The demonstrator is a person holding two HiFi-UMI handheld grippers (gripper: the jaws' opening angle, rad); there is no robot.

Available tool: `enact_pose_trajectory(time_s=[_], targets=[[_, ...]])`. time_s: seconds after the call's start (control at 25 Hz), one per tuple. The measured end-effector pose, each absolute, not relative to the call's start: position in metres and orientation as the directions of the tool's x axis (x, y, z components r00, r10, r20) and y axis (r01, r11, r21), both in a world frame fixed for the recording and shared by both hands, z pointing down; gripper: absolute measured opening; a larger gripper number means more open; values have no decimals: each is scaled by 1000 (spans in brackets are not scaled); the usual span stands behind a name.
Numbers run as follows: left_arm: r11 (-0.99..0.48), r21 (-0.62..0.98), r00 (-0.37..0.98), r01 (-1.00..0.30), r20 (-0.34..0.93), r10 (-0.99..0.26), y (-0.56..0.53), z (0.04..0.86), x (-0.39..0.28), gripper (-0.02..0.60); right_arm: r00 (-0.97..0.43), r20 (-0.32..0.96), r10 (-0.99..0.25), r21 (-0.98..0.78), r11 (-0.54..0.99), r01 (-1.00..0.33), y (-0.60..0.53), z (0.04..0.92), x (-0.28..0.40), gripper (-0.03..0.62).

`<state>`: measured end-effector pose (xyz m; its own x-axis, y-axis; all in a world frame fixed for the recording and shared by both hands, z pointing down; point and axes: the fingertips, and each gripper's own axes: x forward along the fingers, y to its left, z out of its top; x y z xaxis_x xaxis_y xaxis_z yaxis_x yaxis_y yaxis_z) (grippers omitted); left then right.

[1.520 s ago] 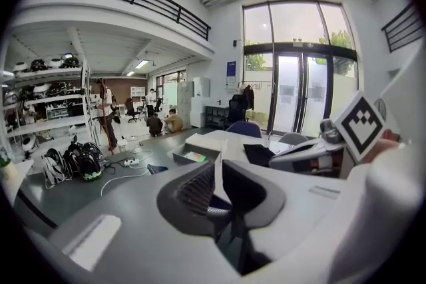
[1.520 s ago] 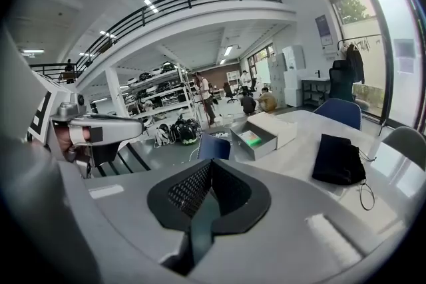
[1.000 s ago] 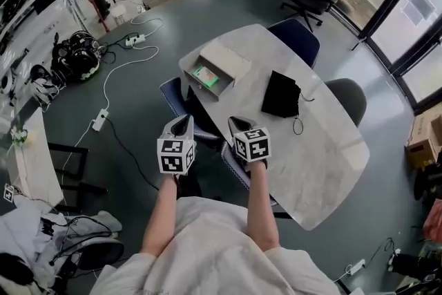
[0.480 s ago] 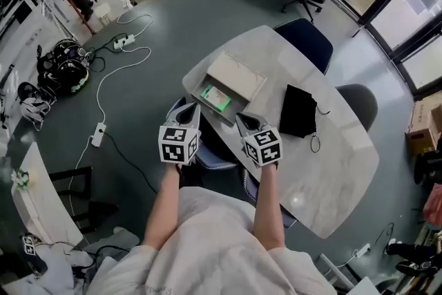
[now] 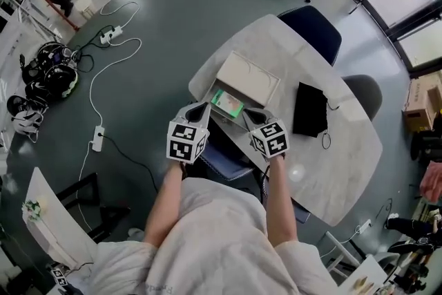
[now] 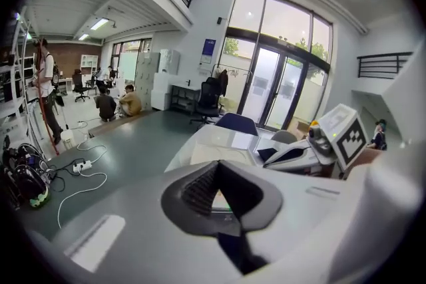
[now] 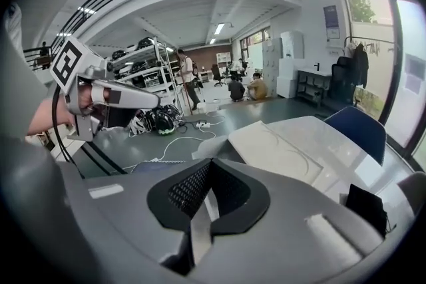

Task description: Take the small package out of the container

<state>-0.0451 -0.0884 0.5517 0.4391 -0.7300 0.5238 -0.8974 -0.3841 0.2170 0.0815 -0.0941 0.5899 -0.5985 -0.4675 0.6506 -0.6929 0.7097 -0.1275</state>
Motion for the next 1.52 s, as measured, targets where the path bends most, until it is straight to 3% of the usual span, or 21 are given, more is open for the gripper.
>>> enact_pose_trajectory(time_s=[0.48, 0.88, 1.24, 1.52], targets=[[-527, 256, 571, -811, 542, -616, -113, 581, -60, 52, -546, 733, -405, -66, 757, -650, -123, 623, 40, 3], [-565, 344, 649, -750, 548, -528, -121, 606, -47, 52, -489, 759, -430, -80, 683, -726, -123, 665, 50, 3], [-585, 377, 683, -717, 549, -483, -133, 614, -33, 52, -425, 844, -328, -40, 750, -660, -125, 702, 53, 7], [-566, 401, 684, -720, 548, -482, -140, 623, -38, 52, -400, 877, -268, -38, 790, -612, -134, 718, 44, 83]])
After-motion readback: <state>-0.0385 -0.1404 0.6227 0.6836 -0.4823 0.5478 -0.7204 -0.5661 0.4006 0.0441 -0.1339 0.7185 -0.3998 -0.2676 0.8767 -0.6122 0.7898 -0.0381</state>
